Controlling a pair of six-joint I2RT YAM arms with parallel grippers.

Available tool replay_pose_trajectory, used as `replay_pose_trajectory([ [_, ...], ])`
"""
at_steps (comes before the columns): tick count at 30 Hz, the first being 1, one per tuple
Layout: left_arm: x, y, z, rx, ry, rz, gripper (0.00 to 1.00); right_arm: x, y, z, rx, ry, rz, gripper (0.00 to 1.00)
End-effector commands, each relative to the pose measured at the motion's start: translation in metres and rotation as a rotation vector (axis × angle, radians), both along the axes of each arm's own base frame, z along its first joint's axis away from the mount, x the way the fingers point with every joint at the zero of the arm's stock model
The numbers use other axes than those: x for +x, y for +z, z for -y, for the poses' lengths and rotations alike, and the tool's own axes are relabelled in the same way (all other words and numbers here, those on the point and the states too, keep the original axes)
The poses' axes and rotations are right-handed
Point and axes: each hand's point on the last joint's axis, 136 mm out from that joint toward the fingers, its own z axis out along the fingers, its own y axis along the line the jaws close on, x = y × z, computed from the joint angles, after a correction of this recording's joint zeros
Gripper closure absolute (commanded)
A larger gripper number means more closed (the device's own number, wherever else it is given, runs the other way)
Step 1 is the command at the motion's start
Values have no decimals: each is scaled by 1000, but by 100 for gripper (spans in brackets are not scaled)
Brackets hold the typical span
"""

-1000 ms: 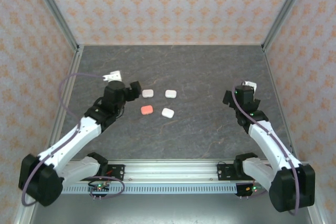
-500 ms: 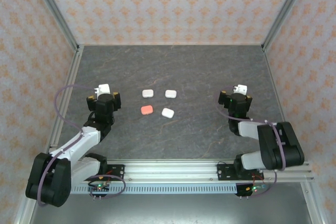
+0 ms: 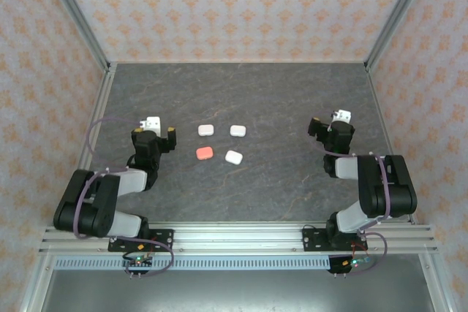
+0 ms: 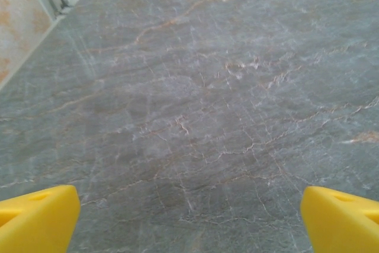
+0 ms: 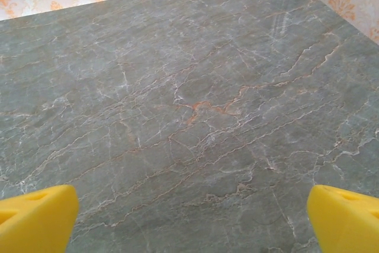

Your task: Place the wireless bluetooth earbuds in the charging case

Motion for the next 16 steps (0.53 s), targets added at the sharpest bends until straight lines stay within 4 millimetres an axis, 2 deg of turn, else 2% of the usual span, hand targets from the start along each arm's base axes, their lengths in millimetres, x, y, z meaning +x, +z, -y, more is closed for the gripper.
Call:
replay_pose_trajectory([
  [1, 22, 13, 2, -3, -20, 54, 4, 2, 2, -4, 17, 12, 7, 1],
  [4, 28, 12, -15, -70, 37, 24, 2, 2, 3, -4, 8, 8, 6, 1],
  [16, 29, 12, -13, -54, 33, 21, 0, 2, 3, -5, 9, 9, 4, 1],
])
